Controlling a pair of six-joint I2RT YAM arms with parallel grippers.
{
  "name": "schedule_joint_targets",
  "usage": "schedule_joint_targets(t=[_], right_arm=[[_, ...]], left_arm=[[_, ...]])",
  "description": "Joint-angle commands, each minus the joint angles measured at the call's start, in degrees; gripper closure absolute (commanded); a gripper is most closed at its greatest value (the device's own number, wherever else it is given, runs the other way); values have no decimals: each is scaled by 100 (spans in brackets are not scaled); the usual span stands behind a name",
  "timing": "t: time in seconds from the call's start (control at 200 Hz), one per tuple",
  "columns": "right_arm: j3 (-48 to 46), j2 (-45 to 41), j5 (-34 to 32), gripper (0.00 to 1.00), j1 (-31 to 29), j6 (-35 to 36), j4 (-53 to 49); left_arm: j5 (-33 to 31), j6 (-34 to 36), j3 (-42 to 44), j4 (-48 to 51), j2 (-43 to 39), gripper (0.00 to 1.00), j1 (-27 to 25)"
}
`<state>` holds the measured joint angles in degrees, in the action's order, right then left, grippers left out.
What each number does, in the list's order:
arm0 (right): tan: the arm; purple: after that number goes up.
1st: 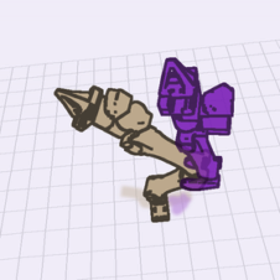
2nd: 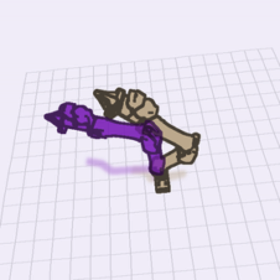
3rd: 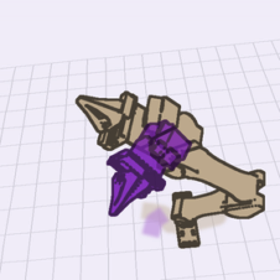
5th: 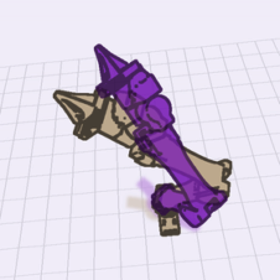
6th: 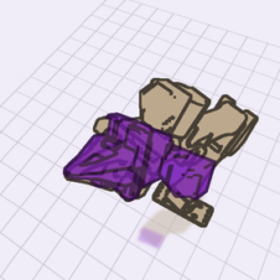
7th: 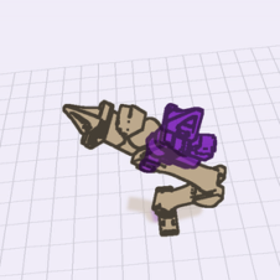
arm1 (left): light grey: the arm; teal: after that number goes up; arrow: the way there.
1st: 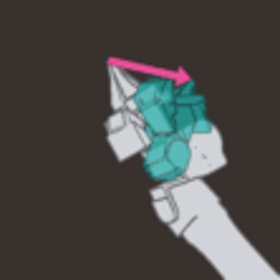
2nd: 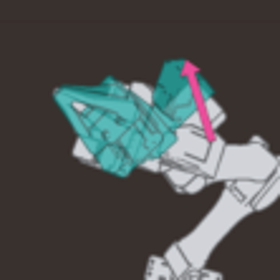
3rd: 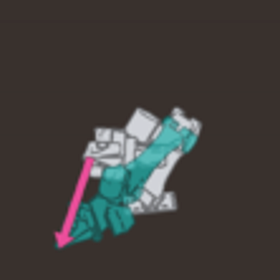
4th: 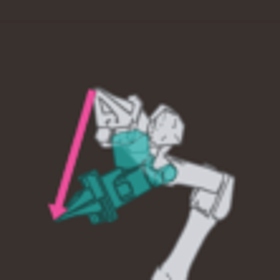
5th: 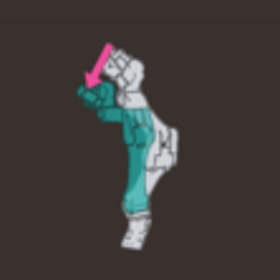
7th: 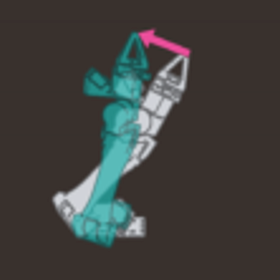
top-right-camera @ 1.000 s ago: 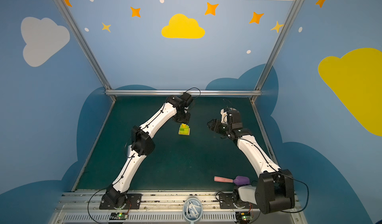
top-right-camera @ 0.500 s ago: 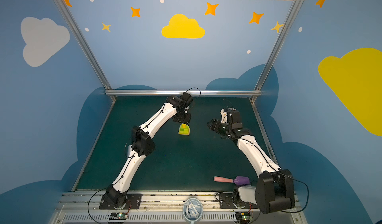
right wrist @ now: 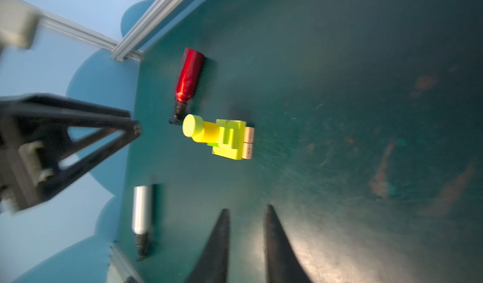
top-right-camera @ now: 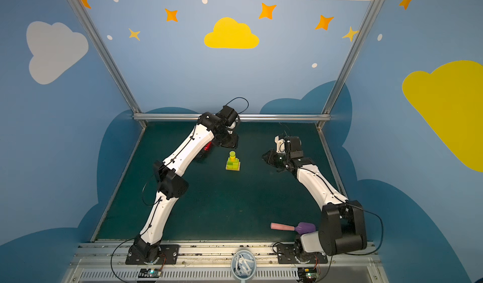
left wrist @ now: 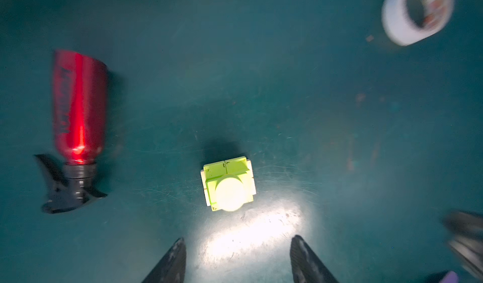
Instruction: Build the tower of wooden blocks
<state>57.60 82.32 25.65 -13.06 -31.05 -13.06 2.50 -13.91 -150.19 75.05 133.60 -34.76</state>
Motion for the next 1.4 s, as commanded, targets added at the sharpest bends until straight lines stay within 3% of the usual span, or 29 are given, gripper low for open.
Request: schedule_joint_targets(t=[0.0,0.065,0.175,0.24,0.496,0.791,1.066,1.397], right_arm=[[476,390,329,93,-22,82,18],[777,677,448,100,-56,162,-71],[1239,1190,680,100,-76,199,23],[1577,1551,941,100,-96,202,14],[3029,2797,1368,100,-304,394,-531],[4390,3963,1504,100,-586,496,-1040],[5112,4553,1512,100,-889,626,-1473],[5158,4732,1463,100,-1009,704,-1641]], left_arm=[[33,-17,-62,169,-423,43,11],[22,-50,177,173,-666,55,5],[153,-94,1183,-251,-1325,86,0],[247,-144,2003,-755,-1853,95,1],[853,-472,5263,-2993,-3873,95,62],[847,-1053,7664,-4471,-5172,91,203],[690,-1254,8555,-4827,-5753,88,306],[699,-1380,8961,-5022,-5942,87,365]])
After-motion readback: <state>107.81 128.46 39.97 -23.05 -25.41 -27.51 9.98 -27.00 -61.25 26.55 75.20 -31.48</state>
